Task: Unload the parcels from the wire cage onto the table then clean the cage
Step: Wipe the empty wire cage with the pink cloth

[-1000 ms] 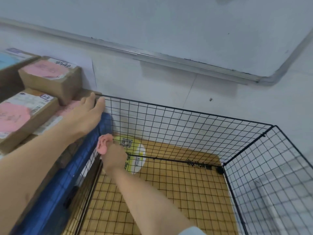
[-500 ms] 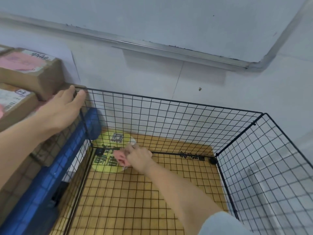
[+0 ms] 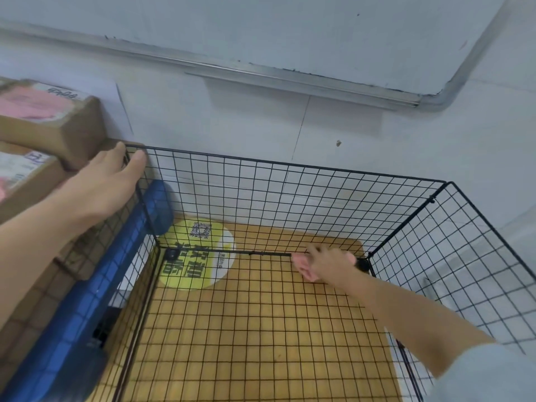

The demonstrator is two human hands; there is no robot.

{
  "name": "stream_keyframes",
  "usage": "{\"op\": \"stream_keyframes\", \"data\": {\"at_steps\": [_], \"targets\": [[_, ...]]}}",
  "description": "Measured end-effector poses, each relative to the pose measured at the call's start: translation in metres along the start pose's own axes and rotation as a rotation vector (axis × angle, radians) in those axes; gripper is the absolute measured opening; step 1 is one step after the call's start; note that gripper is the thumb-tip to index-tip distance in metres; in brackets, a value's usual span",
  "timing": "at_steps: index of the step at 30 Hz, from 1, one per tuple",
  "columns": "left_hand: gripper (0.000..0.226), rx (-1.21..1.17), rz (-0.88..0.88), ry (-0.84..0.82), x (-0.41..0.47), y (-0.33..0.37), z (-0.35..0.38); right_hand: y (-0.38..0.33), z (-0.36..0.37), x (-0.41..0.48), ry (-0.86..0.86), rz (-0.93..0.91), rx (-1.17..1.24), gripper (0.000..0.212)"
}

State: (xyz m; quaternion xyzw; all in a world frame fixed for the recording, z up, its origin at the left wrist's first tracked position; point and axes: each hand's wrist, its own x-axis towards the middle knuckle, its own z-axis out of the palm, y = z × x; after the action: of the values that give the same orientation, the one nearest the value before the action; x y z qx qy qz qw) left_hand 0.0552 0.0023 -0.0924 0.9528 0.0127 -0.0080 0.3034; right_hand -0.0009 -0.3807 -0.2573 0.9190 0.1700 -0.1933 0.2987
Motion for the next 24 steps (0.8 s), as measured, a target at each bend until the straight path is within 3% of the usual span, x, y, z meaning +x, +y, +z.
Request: {"op": "stream_keyframes", "data": {"at_steps": [3, 6, 11, 15, 18, 24], "targets": [[0.093, 0.0, -0.021, 0.007, 0.0, 0.0, -0.001, 0.033, 0.032, -0.027, -0.092, 0.15, 0.05, 0.045], [0.08, 0.033, -0.017, 0.018, 0.0, -0.001, 0.001, 0.048, 0.056, -0.041, -0.137, 0.242, 0.04, 0.044], [0.07, 0.046, -0.025, 0.015, -0.004, 0.007, 0.0, 0.036, 0.049, -0.039, -0.099, 0.406, 0.186, 0.043], [0.072, 0.031, -0.029, 0.005, -0.008, 0.011, -0.002, 0.033, 0.062, -0.042, 0.051, 0.534, 0.458, 0.051], [0.071, 0.013, -0.037, 0.001, -0.012, 0.012, -0.002, 0.019, 0.066, -0.045, 0.045, 0.657, 0.726, 0.054], [0.07, 0.027, -0.045, -0.024, -0.011, 0.011, -0.004, 0.01, 0.077, -0.034, -0.011, 0.758, 0.826, 0.061]]}}
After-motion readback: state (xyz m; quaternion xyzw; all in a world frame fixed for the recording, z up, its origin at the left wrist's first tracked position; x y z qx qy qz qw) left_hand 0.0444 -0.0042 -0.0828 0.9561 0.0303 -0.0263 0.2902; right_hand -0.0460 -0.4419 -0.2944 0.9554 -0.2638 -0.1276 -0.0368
